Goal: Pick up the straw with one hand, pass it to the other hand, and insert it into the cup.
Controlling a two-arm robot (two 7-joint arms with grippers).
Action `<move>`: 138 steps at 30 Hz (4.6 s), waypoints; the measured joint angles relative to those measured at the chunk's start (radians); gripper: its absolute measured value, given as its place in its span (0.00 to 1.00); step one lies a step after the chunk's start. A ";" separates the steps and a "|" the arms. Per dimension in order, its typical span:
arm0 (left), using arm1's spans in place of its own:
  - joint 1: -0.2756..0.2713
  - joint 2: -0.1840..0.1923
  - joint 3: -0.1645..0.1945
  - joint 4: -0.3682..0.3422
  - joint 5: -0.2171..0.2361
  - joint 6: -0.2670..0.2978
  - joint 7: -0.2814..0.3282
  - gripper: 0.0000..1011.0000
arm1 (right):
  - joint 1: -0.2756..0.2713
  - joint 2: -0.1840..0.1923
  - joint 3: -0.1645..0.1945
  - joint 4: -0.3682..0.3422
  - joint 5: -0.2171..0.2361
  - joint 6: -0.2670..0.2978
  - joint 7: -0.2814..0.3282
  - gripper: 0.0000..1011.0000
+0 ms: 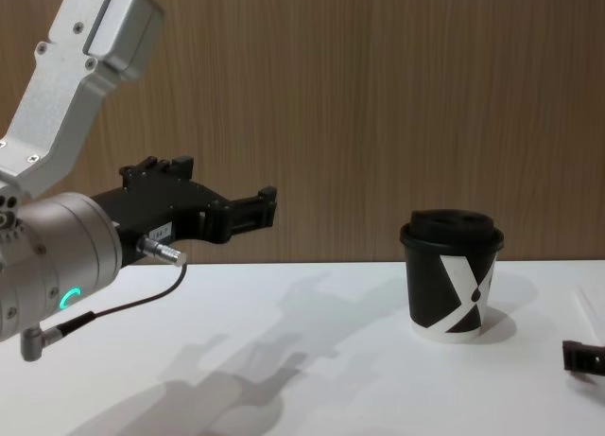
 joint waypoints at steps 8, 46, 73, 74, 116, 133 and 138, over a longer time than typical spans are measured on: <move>0.000 0.000 0.000 0.000 0.000 0.000 0.000 0.99 | 0.003 -0.003 0.000 0.008 -0.013 0.002 0.002 0.99; 0.000 0.000 0.000 0.000 0.000 0.000 0.000 0.99 | 0.003 -0.001 -0.004 0.000 -0.037 0.025 0.009 0.15; 0.000 0.000 0.000 0.000 0.000 0.000 0.000 0.99 | -0.002 0.013 -0.001 -0.010 -0.062 -0.014 0.008 0.00; 0.000 0.000 0.000 0.000 0.000 0.000 0.000 0.99 | -0.003 0.016 -0.001 -0.013 -0.065 -0.018 0.008 0.00; 0.000 0.000 0.000 0.000 0.000 0.000 0.000 0.99 | -0.037 0.311 0.028 -0.191 -0.128 -0.459 0.294 0.00; 0.000 0.000 0.000 0.000 0.000 0.000 0.000 0.99 | 0.004 0.352 0.016 -0.201 -0.065 -0.587 0.444 0.00; 0.000 0.000 -0.001 0.000 0.000 0.000 -0.001 0.99 | 0.009 0.356 0.014 -0.202 -0.060 -0.599 0.461 0.00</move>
